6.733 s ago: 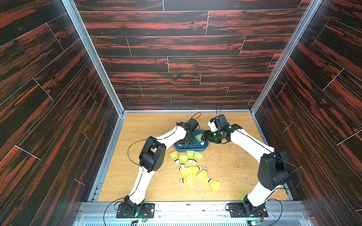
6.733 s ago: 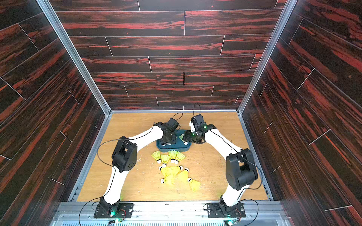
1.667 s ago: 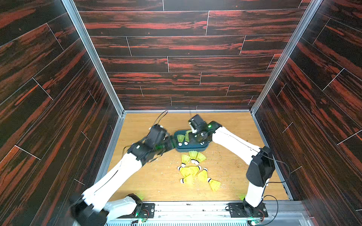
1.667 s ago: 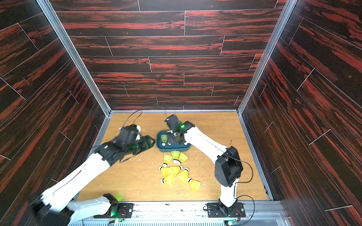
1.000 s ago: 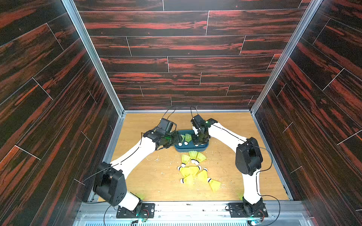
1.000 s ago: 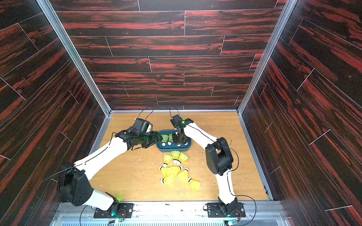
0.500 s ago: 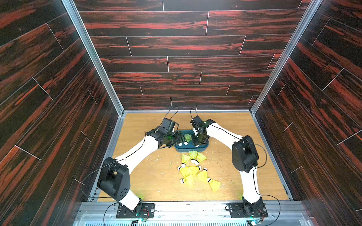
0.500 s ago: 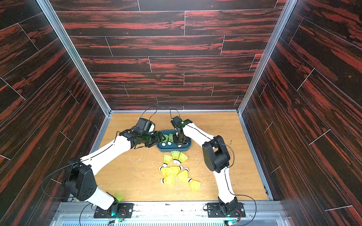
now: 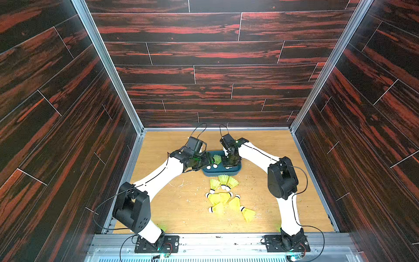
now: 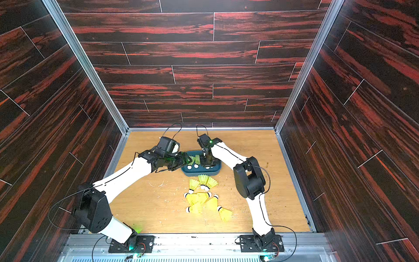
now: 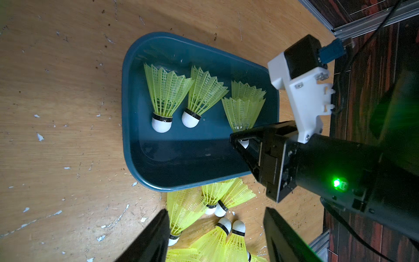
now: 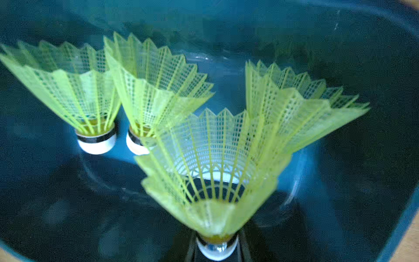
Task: Put the shuttlecocks into the storage box
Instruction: Place the shuttlecock in the storage box.
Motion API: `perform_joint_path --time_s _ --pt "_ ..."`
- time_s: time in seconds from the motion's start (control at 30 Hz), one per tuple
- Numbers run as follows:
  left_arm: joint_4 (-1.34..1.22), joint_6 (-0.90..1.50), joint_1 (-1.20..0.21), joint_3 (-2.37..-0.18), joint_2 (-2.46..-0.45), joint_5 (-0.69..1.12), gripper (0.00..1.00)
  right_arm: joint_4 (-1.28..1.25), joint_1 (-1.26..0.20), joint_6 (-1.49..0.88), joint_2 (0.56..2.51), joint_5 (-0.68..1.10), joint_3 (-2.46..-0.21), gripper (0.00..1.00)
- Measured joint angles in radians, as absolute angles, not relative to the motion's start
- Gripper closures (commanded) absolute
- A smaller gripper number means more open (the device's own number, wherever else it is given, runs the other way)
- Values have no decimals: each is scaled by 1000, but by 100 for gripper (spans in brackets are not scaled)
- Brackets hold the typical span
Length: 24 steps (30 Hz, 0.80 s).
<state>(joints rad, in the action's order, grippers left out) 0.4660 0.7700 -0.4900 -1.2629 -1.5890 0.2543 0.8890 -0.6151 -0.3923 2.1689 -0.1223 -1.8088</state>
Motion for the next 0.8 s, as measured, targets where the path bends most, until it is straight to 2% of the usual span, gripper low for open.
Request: perform_joint_path --time_s 0.23,0.57,0.8 --pt "465 770 -490 -1263 -1589 255 31 889 -615 -410 2193 -123 -1808 72" --pt "463 770 -490 -1262 -1589 255 31 874 -616 -434 2193 -120 -1806 54" --pt "462 770 -490 -1262 -1589 255 31 874 -616 -434 2193 -122 -1805 52"
